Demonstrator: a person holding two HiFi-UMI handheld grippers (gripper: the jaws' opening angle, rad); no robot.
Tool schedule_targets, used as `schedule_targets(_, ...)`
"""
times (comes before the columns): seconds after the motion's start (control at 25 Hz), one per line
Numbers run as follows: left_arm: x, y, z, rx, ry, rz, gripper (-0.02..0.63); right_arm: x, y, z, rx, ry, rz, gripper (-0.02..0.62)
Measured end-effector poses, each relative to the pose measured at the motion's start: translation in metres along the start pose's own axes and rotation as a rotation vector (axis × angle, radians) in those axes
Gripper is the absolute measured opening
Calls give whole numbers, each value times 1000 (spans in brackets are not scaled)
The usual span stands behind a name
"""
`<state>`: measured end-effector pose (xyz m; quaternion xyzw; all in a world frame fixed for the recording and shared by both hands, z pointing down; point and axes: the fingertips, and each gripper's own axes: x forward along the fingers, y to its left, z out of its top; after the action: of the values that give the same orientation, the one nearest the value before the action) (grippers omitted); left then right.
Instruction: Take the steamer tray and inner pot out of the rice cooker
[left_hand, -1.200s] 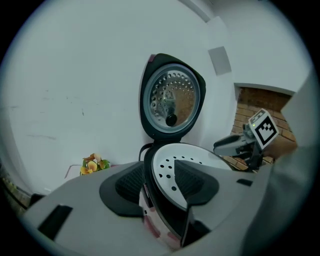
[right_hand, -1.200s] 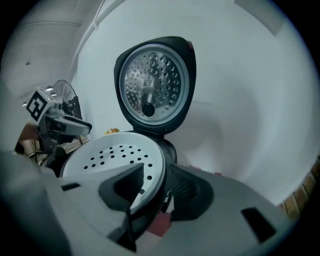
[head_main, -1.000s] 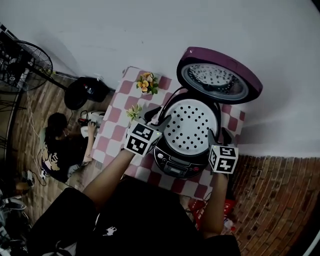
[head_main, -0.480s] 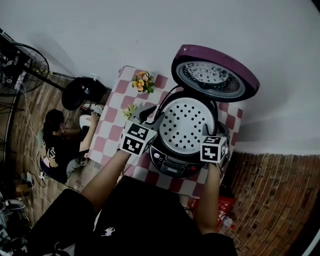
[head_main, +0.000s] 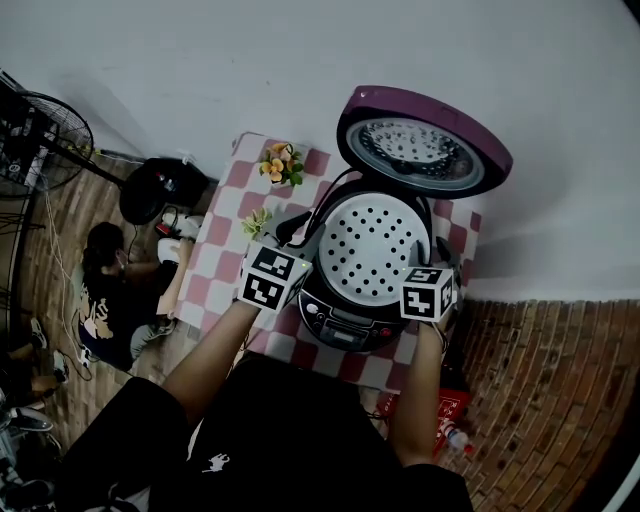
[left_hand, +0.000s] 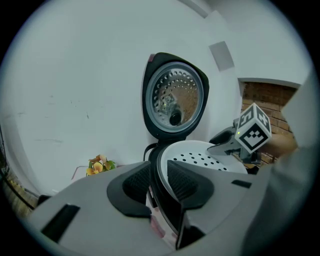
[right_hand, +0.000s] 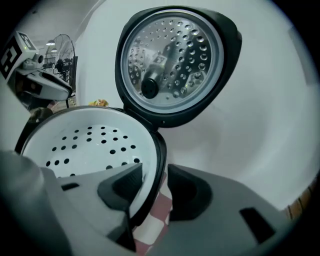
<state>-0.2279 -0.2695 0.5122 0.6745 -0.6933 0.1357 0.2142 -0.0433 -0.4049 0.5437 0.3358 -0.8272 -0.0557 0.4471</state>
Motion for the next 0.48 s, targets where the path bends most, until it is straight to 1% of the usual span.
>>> schedule_targets(0.08, -1, -2, 2, 0, -5, 2, 101, -4, 1, 4, 7, -14, 14, 116)
schedule_targets(0.2, -4, -3, 5, -8, -17, 7, 84, -12, 0, 11, 24, -49, 15, 80)
schedule_targets(0.32, -8, -2, 7, -32, -26, 19, 51, -17, -2, 17, 112, -103, 46, 60)
schedule_targets(0.48, -14, -3, 12, -40, -47, 30, 26, -25, -7, 28, 254, -188, 102, 32)
